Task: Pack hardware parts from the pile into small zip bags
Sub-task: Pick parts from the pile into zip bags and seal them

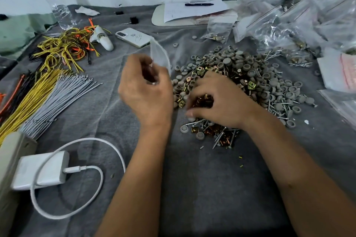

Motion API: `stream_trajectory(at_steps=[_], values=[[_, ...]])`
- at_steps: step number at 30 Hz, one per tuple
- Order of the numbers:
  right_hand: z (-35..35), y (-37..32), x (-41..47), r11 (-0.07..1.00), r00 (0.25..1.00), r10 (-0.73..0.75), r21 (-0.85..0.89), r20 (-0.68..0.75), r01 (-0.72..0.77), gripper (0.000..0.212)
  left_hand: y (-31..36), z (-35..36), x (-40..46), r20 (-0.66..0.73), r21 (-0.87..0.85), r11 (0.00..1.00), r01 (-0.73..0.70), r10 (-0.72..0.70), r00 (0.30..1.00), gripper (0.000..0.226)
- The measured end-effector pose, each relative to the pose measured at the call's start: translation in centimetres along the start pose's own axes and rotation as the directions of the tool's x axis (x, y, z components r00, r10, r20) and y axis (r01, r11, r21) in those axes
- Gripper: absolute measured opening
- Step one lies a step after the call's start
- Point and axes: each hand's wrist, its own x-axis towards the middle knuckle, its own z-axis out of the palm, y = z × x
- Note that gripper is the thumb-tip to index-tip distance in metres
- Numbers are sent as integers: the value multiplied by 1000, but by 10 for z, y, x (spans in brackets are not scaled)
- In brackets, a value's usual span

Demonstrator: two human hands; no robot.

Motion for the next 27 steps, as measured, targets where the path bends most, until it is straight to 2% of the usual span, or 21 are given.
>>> stream_trajectory(at_steps=[2, 3, 6, 8, 10, 14, 16, 18, 20, 22, 25, 27], values=[[1, 0, 1, 996, 986, 21, -83, 164, -7, 27, -2, -3, 1, -12, 112, 993, -48, 49, 999, 3], [2, -1, 2, 994, 980, 37, -111, 195, -15, 26, -2, -3, 0, 18, 162, 985, -63, 61, 998, 4], [0, -3, 3, 989, 984, 20, -150, 175, 7, 18, -5, 1, -5, 233, 216, 974, -62, 10, 972, 6], [-2, -3, 2, 993, 991, 8, -114, 135, 8, 12, -8, 5, -8, 395, 207, 978, -33, -53, 917, 6], [-3, -1, 1, 995, 992, 23, -99, 127, -11, 16, -11, 9, -10, 483, 208, 978, 9, -111, 869, 6], [-5, 2, 0, 982, 982, 99, -174, 161, -71, 36, -15, 13, -11, 562, 195, 976, 95, -190, 805, 7], [-6, 1, 0, 976, 977, 113, -204, 179, -75, 36, -18, 15, -12, 578, 176, 974, 145, -222, 786, 8], [-7, 1, 0, 978, 979, 99, -200, 175, -63, 28, -20, 16, -12, 572, 154, 968, 199, -252, 780, 10], [-9, 2, -1, 987, 990, 93, -144, 110, -77, 19, -21, 18, -12, 574, 120, 961, 250, -272, 773, 12], [-11, 4, -3, 995, 993, 103, 14, -50, -102, 16, -22, 20, -13, 593, 90, 956, 280, -277, 756, 12], [-12, 4, -3, 959, 922, 119, 283, -368, -11, 14, -20, 22, -13, 642, 61, 954, 295, -263, 720, 11], [-8, 2, -2, 921, 888, 119, 384, -444, 68, 16, -19, 24, -14, 668, 18, 952, 306, -239, 705, 15]])
